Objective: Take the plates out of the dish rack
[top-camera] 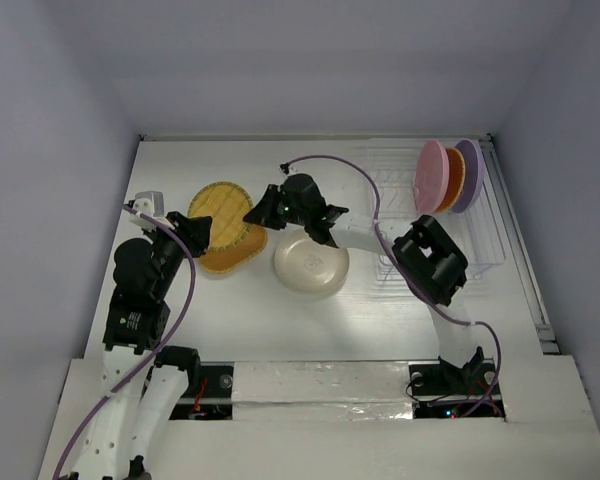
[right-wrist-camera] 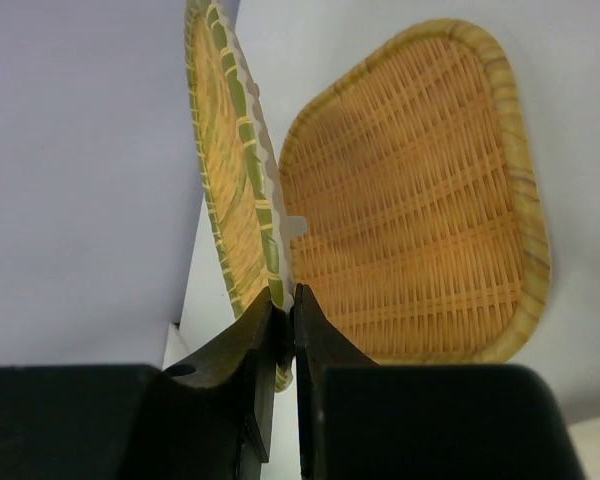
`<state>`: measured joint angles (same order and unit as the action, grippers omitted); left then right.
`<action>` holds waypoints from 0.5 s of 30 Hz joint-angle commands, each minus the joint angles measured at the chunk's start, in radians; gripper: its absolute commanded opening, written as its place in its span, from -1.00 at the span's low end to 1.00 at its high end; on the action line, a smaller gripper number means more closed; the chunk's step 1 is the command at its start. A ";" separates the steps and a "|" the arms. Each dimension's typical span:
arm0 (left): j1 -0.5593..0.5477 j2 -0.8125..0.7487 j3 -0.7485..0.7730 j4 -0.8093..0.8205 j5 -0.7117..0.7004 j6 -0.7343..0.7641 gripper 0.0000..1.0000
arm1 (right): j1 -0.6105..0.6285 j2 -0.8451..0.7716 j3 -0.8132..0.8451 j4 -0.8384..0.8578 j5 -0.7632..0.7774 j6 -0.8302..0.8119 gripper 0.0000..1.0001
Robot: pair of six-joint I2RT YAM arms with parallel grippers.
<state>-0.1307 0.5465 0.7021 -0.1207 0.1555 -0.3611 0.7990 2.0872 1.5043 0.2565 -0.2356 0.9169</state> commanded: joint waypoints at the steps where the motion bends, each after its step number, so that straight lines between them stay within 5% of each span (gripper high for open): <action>1: 0.005 -0.007 0.036 0.039 0.015 0.004 -0.59 | 0.009 0.046 0.054 0.118 -0.013 0.077 -0.97; 9: 0.005 -0.005 0.036 0.041 0.019 0.005 -0.59 | 0.029 0.108 0.077 0.096 -0.007 0.096 -0.74; 15: 0.005 -0.006 0.034 0.044 0.022 0.002 -0.59 | 0.039 0.093 0.048 0.052 0.031 0.065 0.14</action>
<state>-0.1307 0.5465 0.7021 -0.1204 0.1585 -0.3611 0.8223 2.2311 1.5166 0.2707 -0.2245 0.9985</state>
